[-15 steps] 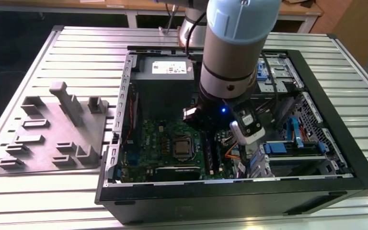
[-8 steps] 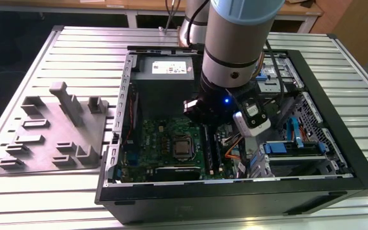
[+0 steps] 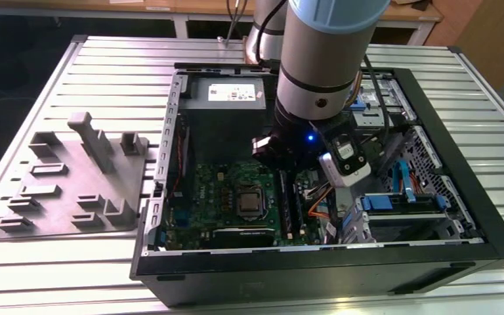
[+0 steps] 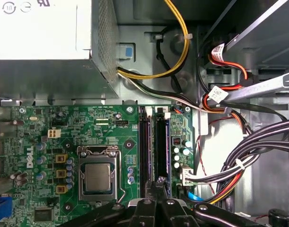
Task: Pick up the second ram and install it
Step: 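Insert the second ram into the second slot, then press down the second ram until it locks into place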
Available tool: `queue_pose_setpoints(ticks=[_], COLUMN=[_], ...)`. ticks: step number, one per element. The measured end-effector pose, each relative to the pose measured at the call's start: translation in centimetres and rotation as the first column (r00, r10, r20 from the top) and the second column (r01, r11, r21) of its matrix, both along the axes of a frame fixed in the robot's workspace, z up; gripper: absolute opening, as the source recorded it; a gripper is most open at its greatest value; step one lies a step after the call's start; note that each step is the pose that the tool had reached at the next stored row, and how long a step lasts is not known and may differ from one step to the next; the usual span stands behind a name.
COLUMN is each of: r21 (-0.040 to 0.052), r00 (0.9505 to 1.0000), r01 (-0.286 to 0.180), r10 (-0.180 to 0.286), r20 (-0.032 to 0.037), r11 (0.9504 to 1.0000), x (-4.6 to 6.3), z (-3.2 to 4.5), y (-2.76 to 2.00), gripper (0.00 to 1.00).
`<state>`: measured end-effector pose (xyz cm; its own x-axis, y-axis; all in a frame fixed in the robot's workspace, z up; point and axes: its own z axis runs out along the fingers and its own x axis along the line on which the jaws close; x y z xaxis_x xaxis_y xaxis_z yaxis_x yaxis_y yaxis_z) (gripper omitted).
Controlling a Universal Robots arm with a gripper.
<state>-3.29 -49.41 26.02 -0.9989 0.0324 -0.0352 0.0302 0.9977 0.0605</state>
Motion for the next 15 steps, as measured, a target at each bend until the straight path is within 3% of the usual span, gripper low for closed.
queue_pose_setpoints(ticks=[15], r21=[-0.0001], r00=[1.0], r01=[0.0], r10=[0.0], r20=[0.0001], r11=[1.0], x=[0.0], z=[0.09], y=[0.0], gripper=[0.1])
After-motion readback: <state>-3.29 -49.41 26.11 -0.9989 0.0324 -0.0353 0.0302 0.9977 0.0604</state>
